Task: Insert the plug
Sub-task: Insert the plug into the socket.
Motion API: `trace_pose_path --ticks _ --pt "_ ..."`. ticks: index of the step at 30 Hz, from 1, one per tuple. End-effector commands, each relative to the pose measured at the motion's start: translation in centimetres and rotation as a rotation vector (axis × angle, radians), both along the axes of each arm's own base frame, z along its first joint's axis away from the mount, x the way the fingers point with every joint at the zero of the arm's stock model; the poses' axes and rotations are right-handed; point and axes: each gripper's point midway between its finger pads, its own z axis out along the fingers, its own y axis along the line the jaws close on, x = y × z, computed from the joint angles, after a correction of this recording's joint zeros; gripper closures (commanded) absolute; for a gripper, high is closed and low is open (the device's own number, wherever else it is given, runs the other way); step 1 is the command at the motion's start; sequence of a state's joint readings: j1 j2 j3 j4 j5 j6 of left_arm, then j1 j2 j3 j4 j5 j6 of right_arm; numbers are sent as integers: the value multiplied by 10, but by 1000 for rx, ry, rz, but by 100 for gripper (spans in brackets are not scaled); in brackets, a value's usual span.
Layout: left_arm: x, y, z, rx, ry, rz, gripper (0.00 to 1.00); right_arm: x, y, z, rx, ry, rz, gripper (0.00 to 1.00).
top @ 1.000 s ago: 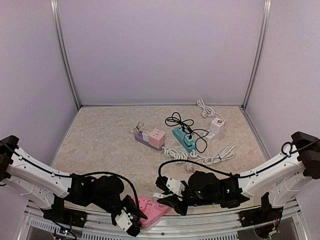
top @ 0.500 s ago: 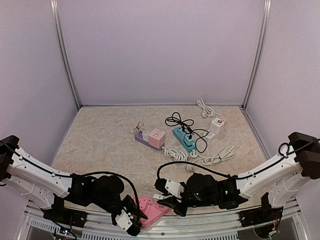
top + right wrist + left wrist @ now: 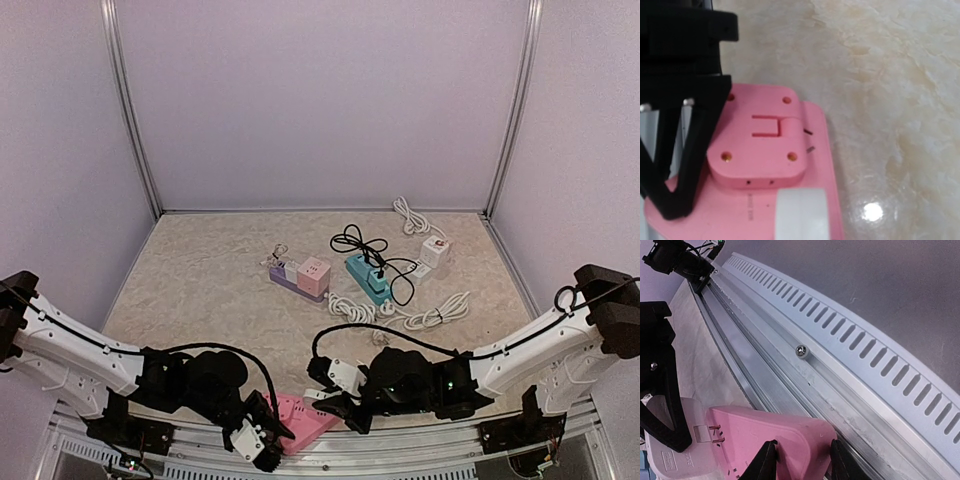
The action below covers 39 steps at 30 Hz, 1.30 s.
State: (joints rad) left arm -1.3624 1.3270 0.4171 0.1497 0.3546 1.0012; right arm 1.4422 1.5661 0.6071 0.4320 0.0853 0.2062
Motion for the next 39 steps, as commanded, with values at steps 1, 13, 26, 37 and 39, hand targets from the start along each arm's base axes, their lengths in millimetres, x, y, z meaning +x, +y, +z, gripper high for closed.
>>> trace_pose_path --ticks 1,13,26,37,39 --pt "2 12 -16 57 18 31 66 -20 -19 -42 -123 101 25 100" --pt "6 14 -19 72 14 46 66 -36 -40 -68 -215 160 35 100" --pt "6 14 -19 71 16 31 67 -1 -60 -69 -274 83 -112 100" --pt "4 15 -20 72 16 5 67 13 -72 -75 -249 181 -190 100" --pt "4 14 -20 71 14 2 67 15 -72 -76 -262 168 -191 100"
